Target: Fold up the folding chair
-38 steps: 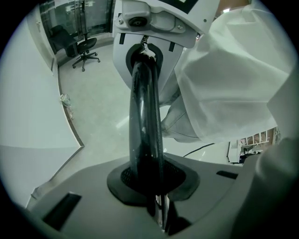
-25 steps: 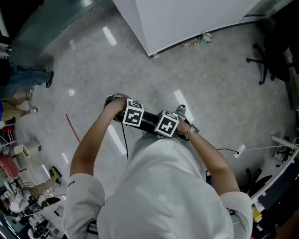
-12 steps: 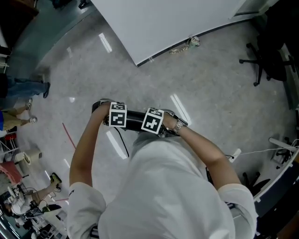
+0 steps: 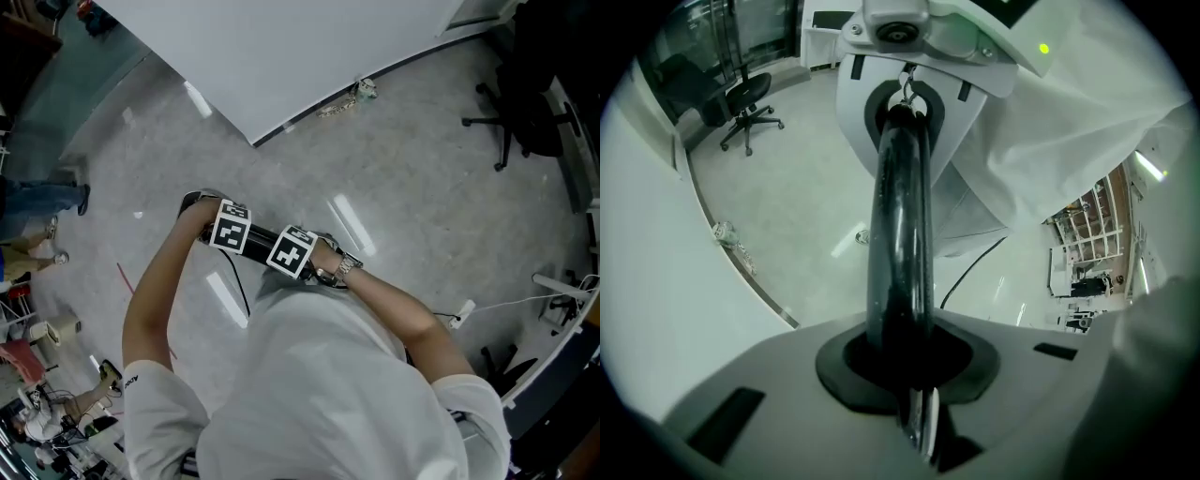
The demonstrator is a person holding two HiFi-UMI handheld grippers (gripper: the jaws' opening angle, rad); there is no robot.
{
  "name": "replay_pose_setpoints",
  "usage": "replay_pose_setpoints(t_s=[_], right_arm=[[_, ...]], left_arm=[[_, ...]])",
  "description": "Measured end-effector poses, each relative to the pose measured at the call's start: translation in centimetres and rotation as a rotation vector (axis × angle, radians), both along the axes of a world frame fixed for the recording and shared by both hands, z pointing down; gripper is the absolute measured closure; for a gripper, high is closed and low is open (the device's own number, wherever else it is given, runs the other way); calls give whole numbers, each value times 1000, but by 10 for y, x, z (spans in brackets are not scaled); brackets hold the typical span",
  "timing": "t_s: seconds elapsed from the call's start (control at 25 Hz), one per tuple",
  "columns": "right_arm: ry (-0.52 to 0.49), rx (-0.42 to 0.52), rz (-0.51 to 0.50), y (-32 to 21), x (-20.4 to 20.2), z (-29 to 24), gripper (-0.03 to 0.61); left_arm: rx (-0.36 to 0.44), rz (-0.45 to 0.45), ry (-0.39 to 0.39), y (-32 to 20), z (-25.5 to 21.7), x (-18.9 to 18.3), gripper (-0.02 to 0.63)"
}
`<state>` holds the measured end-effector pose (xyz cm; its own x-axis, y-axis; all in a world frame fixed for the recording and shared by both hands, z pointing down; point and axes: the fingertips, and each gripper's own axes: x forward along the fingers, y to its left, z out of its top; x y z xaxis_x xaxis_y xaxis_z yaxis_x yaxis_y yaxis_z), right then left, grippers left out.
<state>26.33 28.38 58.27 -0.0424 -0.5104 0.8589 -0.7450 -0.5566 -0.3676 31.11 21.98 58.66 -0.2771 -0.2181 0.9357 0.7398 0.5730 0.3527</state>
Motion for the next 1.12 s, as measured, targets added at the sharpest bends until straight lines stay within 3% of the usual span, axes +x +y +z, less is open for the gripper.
replay_pose_setpoints(t_s=[0.16,0.48,0.84,1.12], right_arm=[[37,-1,14,12,17,-12,522],[88,-46,-69,33,79,-17,520],[192,-96,-402,57,179,-27,520],[149,-79,-551,59,252,-22,520]], left_arm=[[29,-10,21,11,-15,17,561],[-38,-112,85,28,-17,73,560],[-136,-382,137,43,-29,143,560],[-116,-530,131,42,-23,207,560]])
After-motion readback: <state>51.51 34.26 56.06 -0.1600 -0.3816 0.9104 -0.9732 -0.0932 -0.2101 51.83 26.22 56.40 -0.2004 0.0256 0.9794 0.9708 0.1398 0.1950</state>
